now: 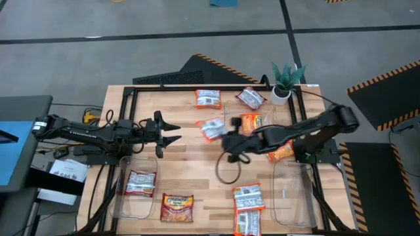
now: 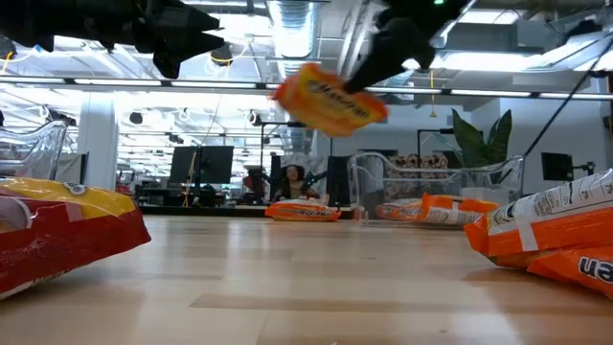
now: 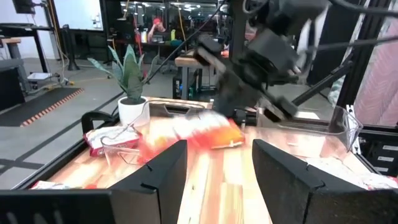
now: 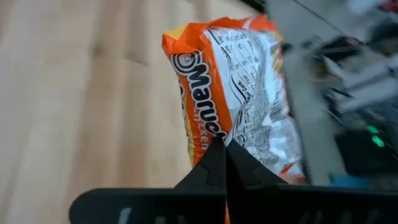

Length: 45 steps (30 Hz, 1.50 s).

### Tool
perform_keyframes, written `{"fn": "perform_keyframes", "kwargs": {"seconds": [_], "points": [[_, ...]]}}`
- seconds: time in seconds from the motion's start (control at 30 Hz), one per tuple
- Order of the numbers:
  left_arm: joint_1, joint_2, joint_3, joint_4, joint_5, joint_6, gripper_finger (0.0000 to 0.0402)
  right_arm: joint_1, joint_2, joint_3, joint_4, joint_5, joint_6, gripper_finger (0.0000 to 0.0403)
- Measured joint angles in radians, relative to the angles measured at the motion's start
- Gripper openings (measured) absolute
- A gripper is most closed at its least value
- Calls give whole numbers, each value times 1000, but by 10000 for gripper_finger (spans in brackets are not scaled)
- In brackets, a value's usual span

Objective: Sort Maruchan noodles
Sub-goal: Put the orange noodle pack into the top transparent bin

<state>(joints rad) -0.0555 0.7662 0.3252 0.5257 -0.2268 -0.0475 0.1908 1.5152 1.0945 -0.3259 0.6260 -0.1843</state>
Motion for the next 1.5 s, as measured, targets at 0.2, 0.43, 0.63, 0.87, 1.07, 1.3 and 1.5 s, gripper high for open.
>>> {"fn": "perform_keyframes", "kwargs": {"seconds": [0.2, 0.43, 0.63, 0.87, 1.07, 1.3, 1.5], "points": [[0, 0, 0, 2, -8, -1, 171, -38, -210, -186, -73, 84, 167, 6], [0, 0, 0, 5, -26, 2, 171, -98, -300, -304, -146, 63, 277, 6], [0, 0, 0, 3, -35, 2, 171, -128, -295, -311, -163, -58, 292, 42], [0, 0, 0, 2, -35, 2, 171, -148, -284, -296, -154, -55, 320, 119], [0, 0, 0, 2, -35, 2, 171, -187, -287, -225, -130, -47, 276, 204], [0, 0, 0, -22, -35, 2, 171, -291, -287, -174, -202, -251, 360, 227], [0, 1, -1, -23, -38, 3, 171, -235, -287, -157, -261, -434, 395, 83]]}}
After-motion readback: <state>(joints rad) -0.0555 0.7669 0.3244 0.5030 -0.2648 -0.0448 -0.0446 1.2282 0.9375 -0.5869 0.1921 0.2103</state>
